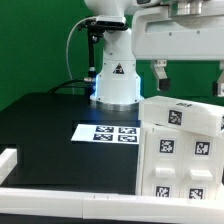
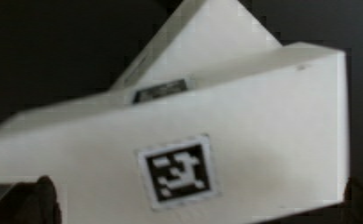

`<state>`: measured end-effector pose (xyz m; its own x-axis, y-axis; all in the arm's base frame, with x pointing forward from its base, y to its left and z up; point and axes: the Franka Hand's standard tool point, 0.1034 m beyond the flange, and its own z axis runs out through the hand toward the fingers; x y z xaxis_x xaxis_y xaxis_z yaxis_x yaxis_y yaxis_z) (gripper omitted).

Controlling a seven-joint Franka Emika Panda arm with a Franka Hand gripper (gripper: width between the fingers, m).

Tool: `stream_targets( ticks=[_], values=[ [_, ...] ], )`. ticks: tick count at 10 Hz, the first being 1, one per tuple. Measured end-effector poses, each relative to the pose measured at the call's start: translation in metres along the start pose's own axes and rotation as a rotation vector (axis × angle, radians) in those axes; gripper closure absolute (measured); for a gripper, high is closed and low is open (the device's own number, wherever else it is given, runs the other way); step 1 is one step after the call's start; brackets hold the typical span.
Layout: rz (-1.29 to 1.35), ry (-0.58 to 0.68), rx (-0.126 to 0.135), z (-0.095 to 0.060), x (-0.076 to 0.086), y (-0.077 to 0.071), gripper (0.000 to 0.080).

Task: Assemble cabinet

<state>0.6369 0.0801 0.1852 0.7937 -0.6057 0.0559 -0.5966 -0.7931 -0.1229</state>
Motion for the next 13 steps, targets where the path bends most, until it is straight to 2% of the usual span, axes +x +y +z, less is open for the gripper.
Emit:
stream_targets(
  ticks=[1,2,4,6,8,11,12,13],
  values=[
    [-0.127,0.005,0.004,-0.001,0.0,0.0,0.0002],
    [-0.116,0.03,0.012,-0.004,-0.002,-0.003,0.0002],
    [-0.287,0.03,0.001,-0.001,0.0,0.001,0.0002],
    [-0.712,0.033,-0.031,-0.003,0.002,0.002,0.0002],
    [-0.827,0.035,-0.035,-0.003,0.003,0.003,0.0002],
    [-1.006,0.034,-0.06,-0.003,0.006,0.007,0.0002],
    [-1.079,0.028,-0.073,-0.002,0.006,0.007,0.0002],
    [-1.211,0.019,-0.101,-0.002,0.004,0.005,0.0002]
  ],
)
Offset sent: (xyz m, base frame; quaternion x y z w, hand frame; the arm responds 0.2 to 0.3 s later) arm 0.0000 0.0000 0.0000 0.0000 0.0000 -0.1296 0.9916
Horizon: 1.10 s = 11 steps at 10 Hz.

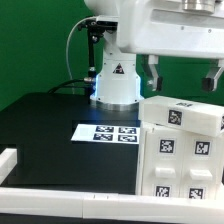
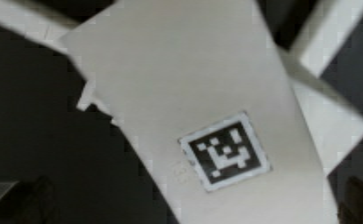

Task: Assemble cabinet

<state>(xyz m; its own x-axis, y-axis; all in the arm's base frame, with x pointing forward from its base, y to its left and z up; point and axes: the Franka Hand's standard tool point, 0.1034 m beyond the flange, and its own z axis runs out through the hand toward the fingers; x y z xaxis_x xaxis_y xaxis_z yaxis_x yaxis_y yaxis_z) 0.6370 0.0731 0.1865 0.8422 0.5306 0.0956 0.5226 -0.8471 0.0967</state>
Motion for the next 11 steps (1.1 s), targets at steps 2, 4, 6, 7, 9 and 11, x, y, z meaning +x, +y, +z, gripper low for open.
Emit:
stream_targets(
  ticks=[2,4,6,7,9,11],
  values=[
    [-0.024,0.0,-0.006,0.0,0.001,-0.001,0.0002],
    [-0.022,-0.007,-0.003,0.001,-0.001,0.0,0.0002],
    [-0.001,-0.09,0.041,0.01,-0.007,0.006,0.0002],
    [0.007,-0.1,0.041,0.012,-0.003,0.008,0.0002],
    [0.008,-0.09,0.031,0.013,-0.002,0.008,0.0002],
    [-0.157,-0.109,-0.042,0.009,0.005,0.008,0.0002]
  ],
)
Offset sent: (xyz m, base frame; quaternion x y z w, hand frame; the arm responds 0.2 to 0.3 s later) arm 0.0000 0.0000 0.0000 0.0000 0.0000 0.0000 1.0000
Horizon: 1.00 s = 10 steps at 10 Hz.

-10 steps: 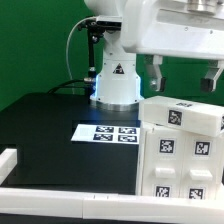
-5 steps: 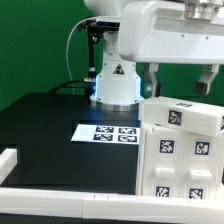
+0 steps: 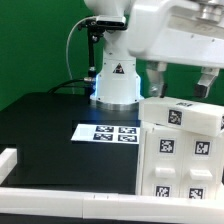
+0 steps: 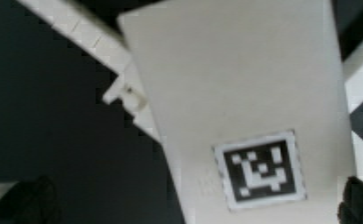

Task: Assemble cabinet

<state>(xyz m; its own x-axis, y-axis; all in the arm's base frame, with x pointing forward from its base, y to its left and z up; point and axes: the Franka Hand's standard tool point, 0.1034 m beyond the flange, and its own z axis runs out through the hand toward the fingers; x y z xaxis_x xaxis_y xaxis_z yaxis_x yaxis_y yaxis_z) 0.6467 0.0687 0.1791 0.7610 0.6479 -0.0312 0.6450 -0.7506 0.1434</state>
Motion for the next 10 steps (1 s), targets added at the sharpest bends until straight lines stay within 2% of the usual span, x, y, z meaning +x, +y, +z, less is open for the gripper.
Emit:
stream_targets(
  ticks=[2,7,10],
  values=[
    [-0.111,-0.007,-0.013,0.0,0.01,-0.015,0.0002],
    [-0.089,-0.033,0.0,0.02,-0.002,-0.007,0.0002],
    [-0.05,-0.036,-0.001,0.021,-0.003,-0.006,0.0012]
  ],
)
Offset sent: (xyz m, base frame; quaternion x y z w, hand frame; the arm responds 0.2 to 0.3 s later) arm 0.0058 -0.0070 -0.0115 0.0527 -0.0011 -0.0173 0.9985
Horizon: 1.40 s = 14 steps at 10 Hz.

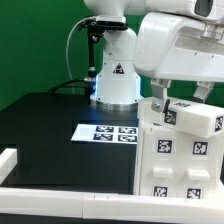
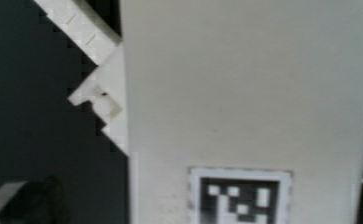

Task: Assemble cabinet

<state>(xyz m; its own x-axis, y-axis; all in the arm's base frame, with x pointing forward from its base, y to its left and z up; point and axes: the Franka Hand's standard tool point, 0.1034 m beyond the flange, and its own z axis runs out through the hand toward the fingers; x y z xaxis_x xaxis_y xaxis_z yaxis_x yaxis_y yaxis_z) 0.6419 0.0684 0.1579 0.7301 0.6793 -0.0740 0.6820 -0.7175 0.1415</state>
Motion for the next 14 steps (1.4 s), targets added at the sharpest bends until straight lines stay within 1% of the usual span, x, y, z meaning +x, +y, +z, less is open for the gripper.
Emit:
stream_targets(
  ticks=[1,2,5,7,8,9,10,14],
  values=[
    [0.012,0.0,0.0,0.0,0.0,0.0,0.0198],
    [0.048,0.0,0.0,0.0,0.0,0.0,0.0252],
    [0.281,-0.001,0.002,0.0,-0.001,0.0,0.0251],
    [0.59,-0.003,0.006,0.0,0.0,-0.006,0.0251],
    [0.739,-0.005,0.014,0.0,-0.001,-0.009,0.0251],
    [0.92,-0.001,0.037,0.0,0.0,-0.01,0.0251],
    [1.018,0.0,0.049,-0.001,0.001,-0.009,0.0251],
    [1.267,-0.008,0.049,-0.001,0.001,-0.01,0.0249]
  ],
)
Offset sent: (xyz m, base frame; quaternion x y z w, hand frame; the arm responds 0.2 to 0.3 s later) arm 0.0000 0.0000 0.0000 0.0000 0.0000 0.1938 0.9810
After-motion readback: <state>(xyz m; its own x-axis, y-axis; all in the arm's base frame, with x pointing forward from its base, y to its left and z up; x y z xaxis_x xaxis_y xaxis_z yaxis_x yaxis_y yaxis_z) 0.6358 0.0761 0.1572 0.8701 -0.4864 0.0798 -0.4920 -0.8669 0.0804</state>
